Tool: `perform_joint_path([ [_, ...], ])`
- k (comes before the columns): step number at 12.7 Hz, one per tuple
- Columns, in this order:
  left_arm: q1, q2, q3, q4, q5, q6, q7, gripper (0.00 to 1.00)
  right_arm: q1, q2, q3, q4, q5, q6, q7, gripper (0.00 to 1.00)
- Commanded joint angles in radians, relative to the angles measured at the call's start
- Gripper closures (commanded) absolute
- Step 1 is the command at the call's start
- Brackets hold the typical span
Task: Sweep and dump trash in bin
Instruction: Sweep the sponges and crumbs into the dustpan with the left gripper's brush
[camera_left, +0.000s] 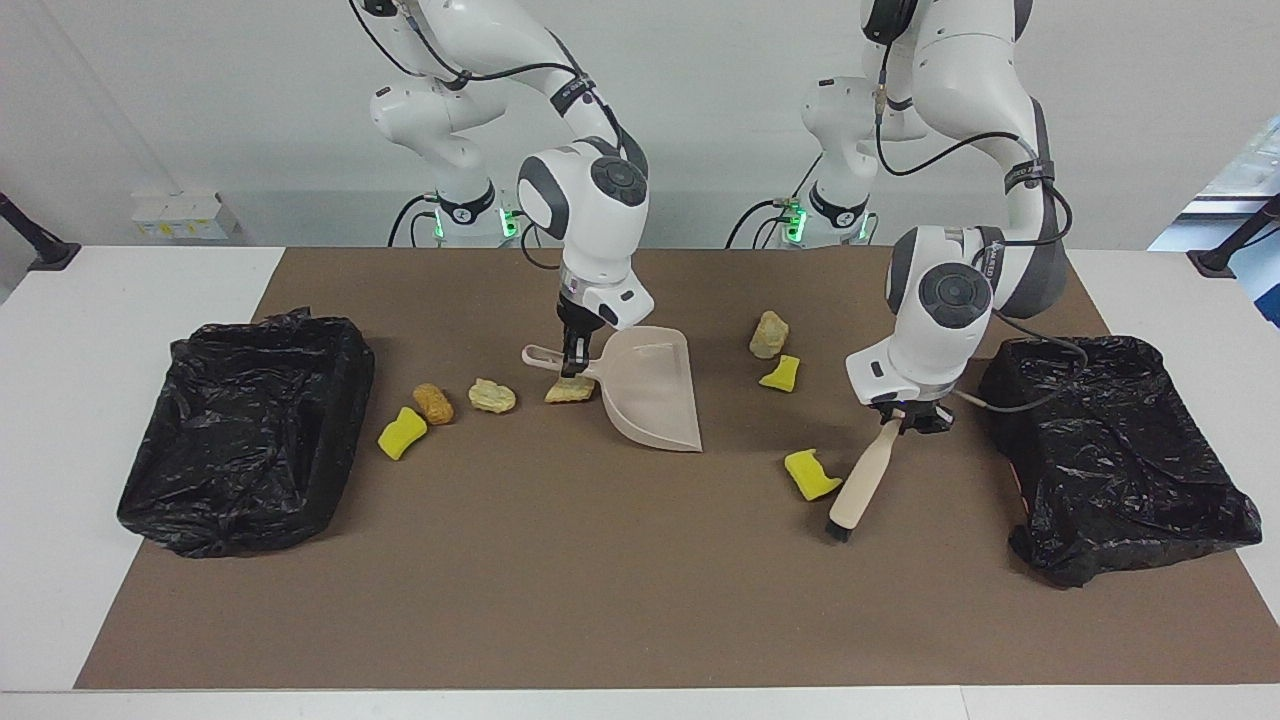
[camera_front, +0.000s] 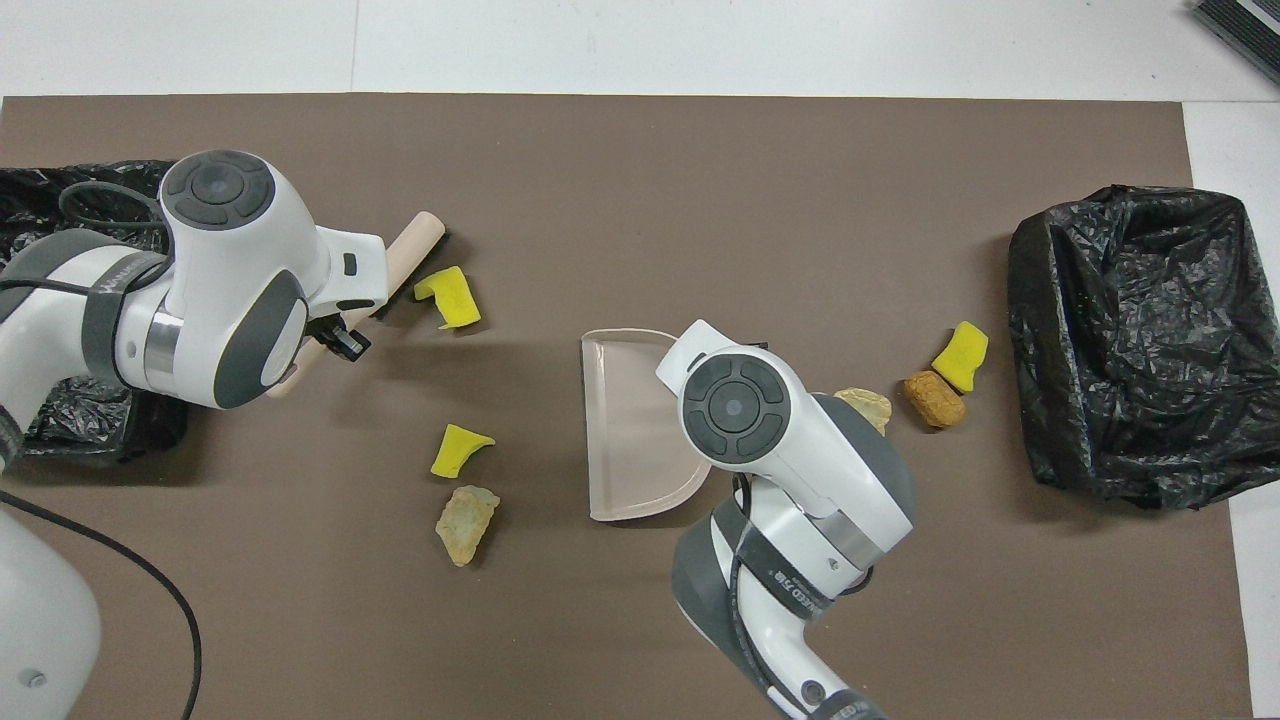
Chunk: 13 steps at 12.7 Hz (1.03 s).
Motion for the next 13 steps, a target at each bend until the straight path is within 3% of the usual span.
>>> perform_joint_path([
  [1,-0.015,-0.070,0.005,-0.096,0.016,0.013,0.143,1.00,-0.009,0.012,0.009,-0.015,0.000,0.038,-0.016,1.00],
  [5,-0.118,-0.118,0.003,-0.122,-0.013,-0.163,0.168,1.00,-0.015,0.012,0.010,-0.015,0.007,0.038,-0.023,1.00],
  [7,-0.169,-0.180,0.003,-0.176,-0.059,-0.190,0.132,1.00,-0.011,0.012,0.010,-0.014,0.007,0.035,-0.040,1.00],
  [10,-0.230,-0.259,0.003,-0.185,-0.064,-0.304,-0.113,1.00,-0.002,0.006,0.010,-0.015,0.006,0.017,-0.052,1.00],
  [13,-0.255,-0.297,0.005,-0.195,-0.064,-0.458,-0.562,1.00,0.009,0.002,0.009,-0.015,0.006,0.014,-0.046,1.00],
])
